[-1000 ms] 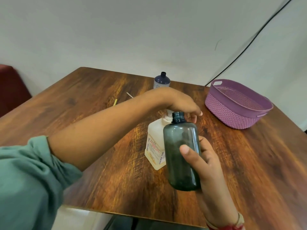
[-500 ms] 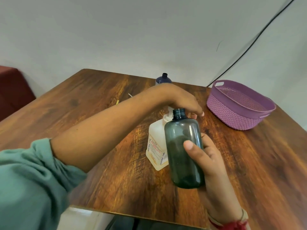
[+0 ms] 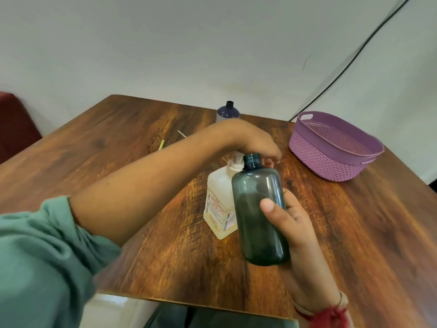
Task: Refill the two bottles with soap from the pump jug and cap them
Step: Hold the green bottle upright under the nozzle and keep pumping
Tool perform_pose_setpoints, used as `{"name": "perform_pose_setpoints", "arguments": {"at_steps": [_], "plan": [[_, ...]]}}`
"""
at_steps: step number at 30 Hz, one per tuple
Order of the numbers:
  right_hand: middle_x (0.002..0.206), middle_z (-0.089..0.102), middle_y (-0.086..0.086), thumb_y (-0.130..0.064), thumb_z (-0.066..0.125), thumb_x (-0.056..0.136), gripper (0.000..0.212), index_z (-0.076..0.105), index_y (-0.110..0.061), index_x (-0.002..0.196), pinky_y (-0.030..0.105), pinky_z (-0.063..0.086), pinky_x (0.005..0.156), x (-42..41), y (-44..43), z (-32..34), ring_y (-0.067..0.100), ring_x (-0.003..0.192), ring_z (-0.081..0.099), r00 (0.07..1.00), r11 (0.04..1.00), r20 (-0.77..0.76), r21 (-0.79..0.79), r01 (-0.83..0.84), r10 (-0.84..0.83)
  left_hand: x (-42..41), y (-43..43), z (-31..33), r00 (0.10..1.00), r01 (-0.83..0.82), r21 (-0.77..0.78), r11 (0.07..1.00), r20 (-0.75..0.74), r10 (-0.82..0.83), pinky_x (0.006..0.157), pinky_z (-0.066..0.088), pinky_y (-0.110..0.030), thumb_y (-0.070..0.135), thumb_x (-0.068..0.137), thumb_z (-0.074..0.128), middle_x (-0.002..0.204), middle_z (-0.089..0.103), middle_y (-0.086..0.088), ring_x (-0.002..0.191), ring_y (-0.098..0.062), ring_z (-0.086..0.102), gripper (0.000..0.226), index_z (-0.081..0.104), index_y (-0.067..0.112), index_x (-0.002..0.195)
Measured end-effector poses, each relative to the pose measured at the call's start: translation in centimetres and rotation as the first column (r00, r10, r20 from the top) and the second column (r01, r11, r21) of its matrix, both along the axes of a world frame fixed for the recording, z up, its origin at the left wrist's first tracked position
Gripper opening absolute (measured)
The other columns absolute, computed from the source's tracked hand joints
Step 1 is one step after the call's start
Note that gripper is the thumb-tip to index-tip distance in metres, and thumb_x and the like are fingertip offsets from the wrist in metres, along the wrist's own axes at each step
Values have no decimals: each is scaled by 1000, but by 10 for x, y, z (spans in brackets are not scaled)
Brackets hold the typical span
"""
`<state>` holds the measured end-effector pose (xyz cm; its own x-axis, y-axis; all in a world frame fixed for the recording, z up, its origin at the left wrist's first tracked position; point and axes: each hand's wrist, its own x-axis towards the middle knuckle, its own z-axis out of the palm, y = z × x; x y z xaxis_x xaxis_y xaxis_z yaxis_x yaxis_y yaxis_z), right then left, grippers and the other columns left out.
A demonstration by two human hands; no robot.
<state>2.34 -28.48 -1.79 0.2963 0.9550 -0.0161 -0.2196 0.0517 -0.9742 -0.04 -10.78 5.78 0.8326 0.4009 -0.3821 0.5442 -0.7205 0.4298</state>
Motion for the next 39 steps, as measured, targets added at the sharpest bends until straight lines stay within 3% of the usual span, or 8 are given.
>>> {"name": "perform_pose_setpoints", "arguments": {"at_steps": [4,10,14,19,27,30,36,39], "plan": [[95,71,8,-41,73,54,62,61,-14,108,26,53,62,-3,-2,-7,19,82,69,999,1000,-48,-28,-15,14,-4,-3,-10,1000,-11,-18,1000,28,12,67,43,-24,19,97,36,106,62,-8,80,-16,52,29,64,14,99],[100,69,10,-43,78,52,70,60,-13,113,27,54,62,1,0,0,21,84,68,998,999,-62,11,-30,31,2,2,5,999,26,75,997,-42,-23,76,41,-28,32,96,41,100,58,-2,87,-15,53,25,61,17,98],[95,70,8,-42,71,56,63,60,-12,111,27,53,62,1,0,-4,20,82,68,998,999,-48,-14,-40,40,-2,-4,-7,998,-9,-27,1000,61,11,81,47,-33,21,97,36,109,63,-10,84,-19,54,30,64,13,101],[100,69,9,-45,77,52,71,60,-14,113,29,54,64,0,-3,-4,21,85,68,997,999,-59,-19,-46,45,-4,-3,2,999,41,71,997,-20,-39,86,42,-29,22,97,37,111,59,-7,100,-21,55,32,65,13,107],[98,68,11,-44,75,54,68,60,-12,112,28,53,62,2,-2,-5,21,83,68,996,998,-70,-32,-59,57,-3,-8,-5,997,11,-28,1000,74,-9,70,41,-21,10,96,35,95,58,-2,83,-14,51,32,64,4,109],[101,69,11,-54,82,47,81,60,-13,113,29,53,64,-2,-2,-6,21,86,67,995,998,-83,-20,-62,60,-6,-8,-5,998,-9,-15,1000,65,10,66,39,-20,10,95,35,91,55,1,78,-12,49,30,63,8,106],[102,69,9,-56,82,46,80,62,-16,112,28,54,63,2,-3,-2,21,88,68,996,999,-71,-7,-54,53,2,-5,6,998,-33,89,995,56,28,67,34,-14,17,100,35,115,55,-7,105,-19,50,34,57,6,123],[99,69,10,-44,72,57,66,59,-13,114,28,53,62,2,-1,-4,21,85,68,997,999,-62,-7,-52,52,-3,-6,-2,988,-71,65,995,139,62,90,37,-22,14,99,34,107,58,-1,105,-17,53,33,63,8,111]]}}
